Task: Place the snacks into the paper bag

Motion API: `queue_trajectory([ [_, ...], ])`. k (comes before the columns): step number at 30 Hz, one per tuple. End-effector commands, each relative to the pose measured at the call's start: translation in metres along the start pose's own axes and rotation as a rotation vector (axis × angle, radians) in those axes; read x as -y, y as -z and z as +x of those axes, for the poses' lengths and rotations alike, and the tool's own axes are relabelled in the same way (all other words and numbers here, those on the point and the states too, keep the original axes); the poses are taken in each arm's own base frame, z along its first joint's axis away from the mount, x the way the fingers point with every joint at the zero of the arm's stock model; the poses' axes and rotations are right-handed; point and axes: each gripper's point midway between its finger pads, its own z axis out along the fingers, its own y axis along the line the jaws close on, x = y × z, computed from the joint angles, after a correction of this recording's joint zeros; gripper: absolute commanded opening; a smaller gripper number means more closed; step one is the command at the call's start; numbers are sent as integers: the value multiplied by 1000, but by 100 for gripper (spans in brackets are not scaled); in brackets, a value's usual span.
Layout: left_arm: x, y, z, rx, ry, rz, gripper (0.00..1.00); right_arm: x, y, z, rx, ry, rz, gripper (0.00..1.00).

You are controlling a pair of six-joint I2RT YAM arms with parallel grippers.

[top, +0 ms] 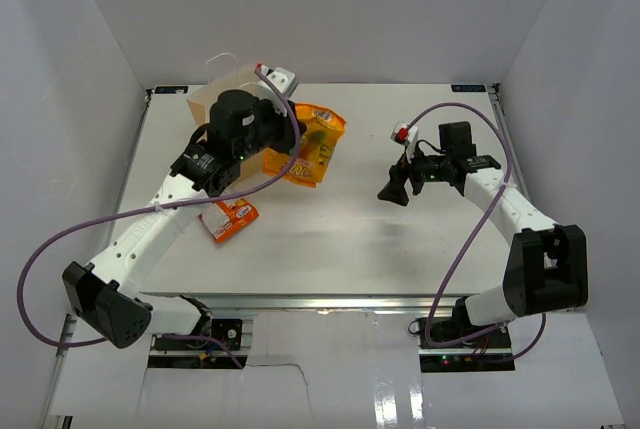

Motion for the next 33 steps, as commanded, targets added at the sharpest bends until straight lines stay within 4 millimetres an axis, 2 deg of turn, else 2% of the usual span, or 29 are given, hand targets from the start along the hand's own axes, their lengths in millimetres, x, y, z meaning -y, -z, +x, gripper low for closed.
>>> queue_trajectory([
  [1,-21,40,-113,296,-80,-129,0,-9,6,-12,45,19,-21,86],
  [3,-35,50,-146,371,-135,-201,0,-10,5,-12,49,15,-22,86],
  [4,-37,65,-178,445,-146,-220,0,-12,5,-10,51,11,-25,86],
  [6,-55,63,-199,480,-155,-258,0,-14,6,-10,58,2,-27,87],
  [7,-64,81,-227,545,-159,-282,0,-16,5,-8,57,-5,-31,87],
  [8,-71,71,-231,543,-150,-280,0,-17,5,-7,58,-13,-32,86],
  [9,-71,72,-241,566,-155,-257,0,-18,5,-6,58,-14,-32,86],
  [10,-82,75,-249,586,-154,-274,0,-19,5,-3,54,-22,-36,86],
  [12,-89,78,-270,640,-165,-289,0,-21,5,-1,55,-22,-36,86],
  [15,-117,82,-285,683,-187,-373,0,-25,6,3,54,-27,-41,86],
  [19,-154,77,-281,665,-214,-457,0,-29,6,7,56,-33,-46,86],
  [22,-174,63,-261,603,-232,-480,0,-31,6,11,55,-38,-48,86],
  [23,-179,58,-253,581,-231,-488,0,-32,6,12,53,-42,-49,86],
  [24,-187,47,-235,535,-221,-495,0,-32,6,13,53,-42,-49,86],
  [26,-195,49,-222,512,-217,-515,0,-33,6,13,54,-43,-49,86],
  [27,-202,38,-198,463,-204,-518,0,-33,6,13,53,-41,-47,86],
  [28,-198,47,-198,474,-206,-517,0,-33,6,14,52,-42,-48,86],
  [29,-198,48,-194,481,-207,-516,0,-33,6,15,51,-43,-49,87],
  [30,-200,41,-175,444,-196,-511,0,-33,5,15,51,-43,-50,86],
  [32,-198,46,-168,437,-189,-513,0,-34,5,16,50,-49,-58,86],
  [33,-198,42,-156,415,-180,-508,2,-34,4,16,51,-49,-59,86],
])
